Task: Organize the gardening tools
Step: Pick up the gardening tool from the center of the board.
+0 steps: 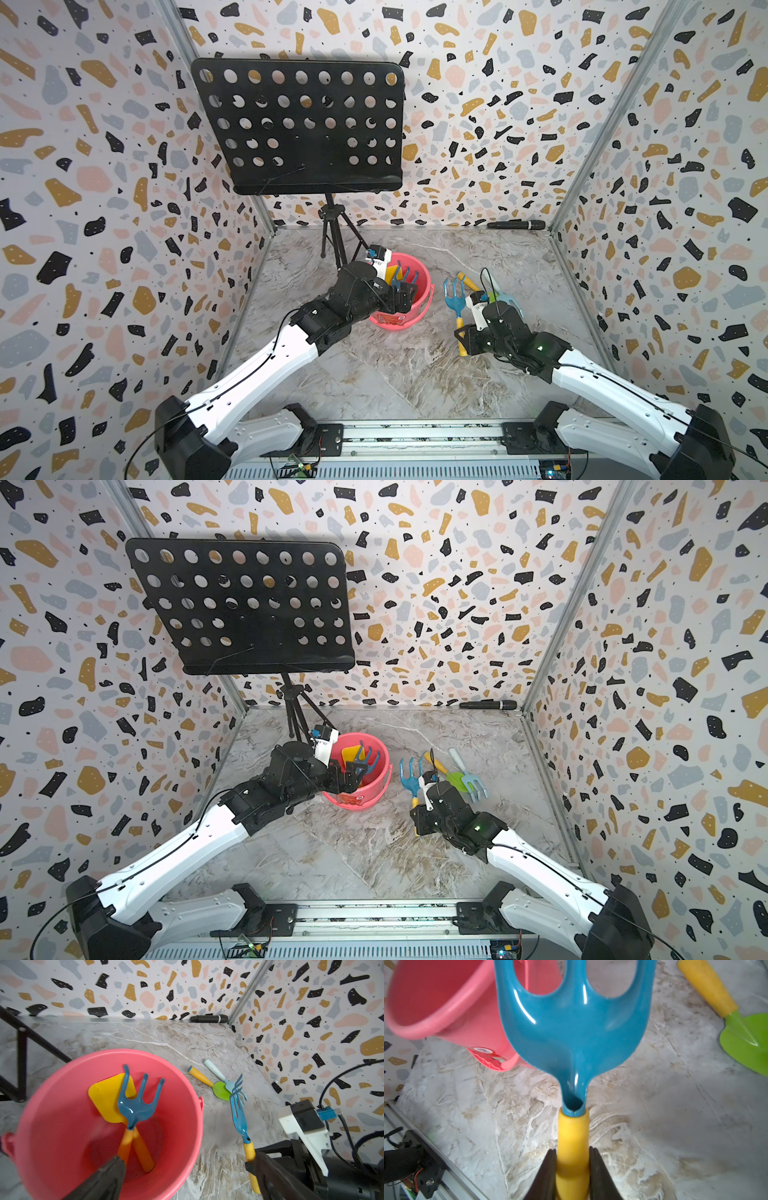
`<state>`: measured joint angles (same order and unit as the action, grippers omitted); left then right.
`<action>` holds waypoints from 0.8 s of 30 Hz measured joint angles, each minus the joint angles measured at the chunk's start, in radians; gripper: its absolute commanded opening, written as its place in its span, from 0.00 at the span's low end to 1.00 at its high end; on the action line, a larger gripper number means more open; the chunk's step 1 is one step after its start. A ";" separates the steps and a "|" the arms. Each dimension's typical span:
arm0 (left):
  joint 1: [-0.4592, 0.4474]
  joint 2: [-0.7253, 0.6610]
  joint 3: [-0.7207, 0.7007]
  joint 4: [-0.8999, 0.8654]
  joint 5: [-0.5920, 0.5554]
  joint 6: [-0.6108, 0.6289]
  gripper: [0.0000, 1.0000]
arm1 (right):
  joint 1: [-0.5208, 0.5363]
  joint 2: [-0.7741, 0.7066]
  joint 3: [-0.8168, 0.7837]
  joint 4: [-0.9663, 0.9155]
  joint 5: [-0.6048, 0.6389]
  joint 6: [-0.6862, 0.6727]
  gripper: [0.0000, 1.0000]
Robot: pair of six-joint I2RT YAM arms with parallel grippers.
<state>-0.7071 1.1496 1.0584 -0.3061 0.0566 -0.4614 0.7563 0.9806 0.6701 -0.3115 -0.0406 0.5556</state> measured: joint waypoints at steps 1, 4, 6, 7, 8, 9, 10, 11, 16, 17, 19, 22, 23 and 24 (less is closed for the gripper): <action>0.000 0.008 0.003 0.002 0.028 0.000 0.99 | 0.002 0.000 0.000 0.010 -0.008 -0.005 0.00; 0.000 0.031 0.008 0.010 0.095 0.000 1.00 | 0.011 0.003 0.003 0.033 -0.029 -0.019 0.00; 0.000 0.050 0.016 0.011 0.132 0.000 1.00 | 0.018 0.007 0.008 0.050 -0.045 -0.026 0.00; 0.000 0.060 0.021 0.014 0.149 0.000 0.99 | 0.024 0.010 0.011 0.060 -0.051 -0.031 0.00; 0.000 0.069 0.024 0.018 0.163 -0.003 0.97 | 0.029 0.015 0.017 0.066 -0.058 -0.035 0.00; 0.000 0.079 0.028 0.018 0.175 -0.005 0.96 | 0.035 0.019 0.023 0.075 -0.062 -0.039 0.00; 0.000 0.087 0.031 0.020 0.186 -0.006 0.95 | 0.044 0.024 0.030 0.085 -0.065 -0.044 0.00; 0.000 0.095 0.033 0.021 0.198 -0.007 0.93 | 0.053 0.029 0.037 0.089 -0.066 -0.048 0.00; 0.000 0.124 0.035 0.026 0.235 -0.023 0.81 | 0.107 0.066 0.079 0.114 -0.063 -0.076 0.00; 0.000 0.128 0.035 0.028 0.241 -0.028 0.78 | 0.119 0.076 0.088 0.117 -0.060 -0.084 0.00; 0.000 0.134 0.035 0.034 0.247 -0.030 0.73 | 0.141 0.092 0.104 0.121 -0.055 -0.096 0.00; 0.000 0.137 0.035 0.039 0.250 -0.030 0.58 | 0.167 0.113 0.124 0.126 -0.045 -0.114 0.00; 0.000 0.137 0.035 0.039 0.249 -0.030 0.54 | 0.175 0.121 0.132 0.125 -0.043 -0.119 0.00; 0.000 0.137 0.035 0.040 0.249 -0.030 0.51 | 0.180 0.128 0.137 0.126 -0.041 -0.124 0.00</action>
<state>-0.7071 1.2861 1.0931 -0.2665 0.3061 -0.4911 0.9363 1.1084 0.8074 -0.1860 -0.0814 0.4320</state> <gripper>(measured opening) 0.558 0.237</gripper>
